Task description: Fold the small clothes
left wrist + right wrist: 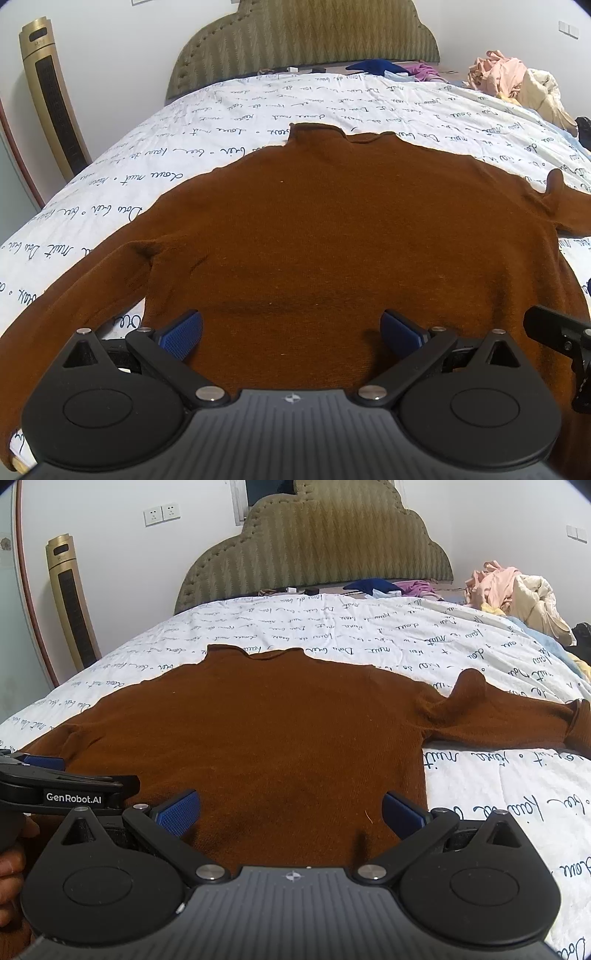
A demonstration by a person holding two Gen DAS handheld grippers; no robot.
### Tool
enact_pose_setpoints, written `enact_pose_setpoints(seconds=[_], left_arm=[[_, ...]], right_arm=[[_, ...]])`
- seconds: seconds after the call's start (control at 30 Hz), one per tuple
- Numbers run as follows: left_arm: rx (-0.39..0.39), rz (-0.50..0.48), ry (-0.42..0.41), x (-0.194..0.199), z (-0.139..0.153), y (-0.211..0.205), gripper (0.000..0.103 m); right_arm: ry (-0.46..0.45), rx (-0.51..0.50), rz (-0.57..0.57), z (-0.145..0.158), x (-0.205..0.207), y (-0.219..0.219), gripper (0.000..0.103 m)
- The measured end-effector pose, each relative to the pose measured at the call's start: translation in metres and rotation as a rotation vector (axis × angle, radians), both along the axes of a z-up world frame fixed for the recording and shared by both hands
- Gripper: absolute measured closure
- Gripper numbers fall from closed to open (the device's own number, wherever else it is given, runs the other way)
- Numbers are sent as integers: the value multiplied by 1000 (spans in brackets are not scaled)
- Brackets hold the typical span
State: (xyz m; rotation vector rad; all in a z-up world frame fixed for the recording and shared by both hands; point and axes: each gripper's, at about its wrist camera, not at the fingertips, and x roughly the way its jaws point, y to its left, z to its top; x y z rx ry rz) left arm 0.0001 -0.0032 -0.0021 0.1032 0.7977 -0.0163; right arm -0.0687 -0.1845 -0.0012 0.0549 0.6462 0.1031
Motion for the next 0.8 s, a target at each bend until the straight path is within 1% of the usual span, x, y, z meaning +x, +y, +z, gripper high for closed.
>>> enact_pose_setpoints(seconds=[0.3,0.5,0.63,0.8], left_arm=[[10,0,2,0,-1,-2,0],[22,-1,5,2,-1,-5,0],[36,-2,4,2,-2,-8,0],[41,-14,5,2,-2,-13,0]], right_arm=[[-40,-31,36,2,-4,3,0],[-41,-24,44,3,-4,1,0],[-39,-42,47,4,-5,3,0],[-53,-14,36,6,-5,-2,0]])
